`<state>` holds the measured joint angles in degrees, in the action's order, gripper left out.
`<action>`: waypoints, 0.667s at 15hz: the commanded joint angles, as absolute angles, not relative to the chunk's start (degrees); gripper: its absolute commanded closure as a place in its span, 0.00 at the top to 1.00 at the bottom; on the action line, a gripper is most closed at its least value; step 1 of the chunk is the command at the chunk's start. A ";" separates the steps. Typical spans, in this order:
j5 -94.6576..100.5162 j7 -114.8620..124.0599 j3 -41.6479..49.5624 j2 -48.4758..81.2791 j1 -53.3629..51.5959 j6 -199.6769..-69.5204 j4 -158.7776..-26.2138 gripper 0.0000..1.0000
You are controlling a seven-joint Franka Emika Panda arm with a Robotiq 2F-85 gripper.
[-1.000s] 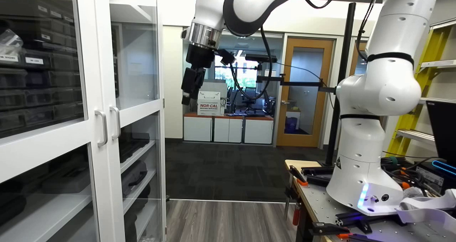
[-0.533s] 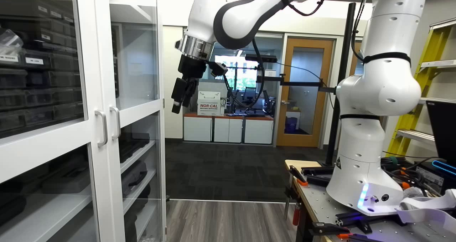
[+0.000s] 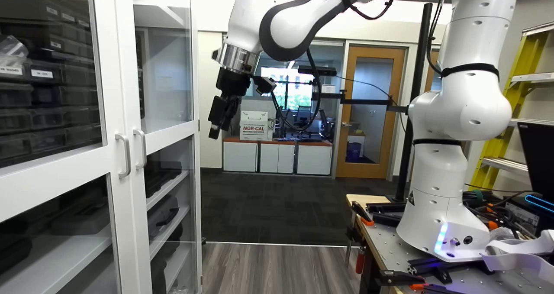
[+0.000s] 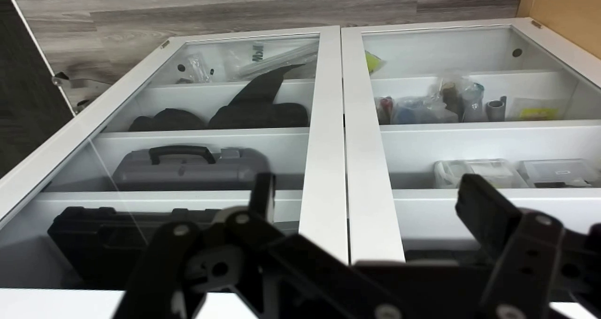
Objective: Open the cabinet door
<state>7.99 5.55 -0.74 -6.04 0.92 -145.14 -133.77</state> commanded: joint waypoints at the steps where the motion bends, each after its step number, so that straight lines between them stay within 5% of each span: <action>1: 10.84 6.27 -1.03 -3.25 1.09 -147.44 -132.46 1.00; 10: 11.02 3.06 0.14 6.67 0.78 -151.24 -123.46 1.00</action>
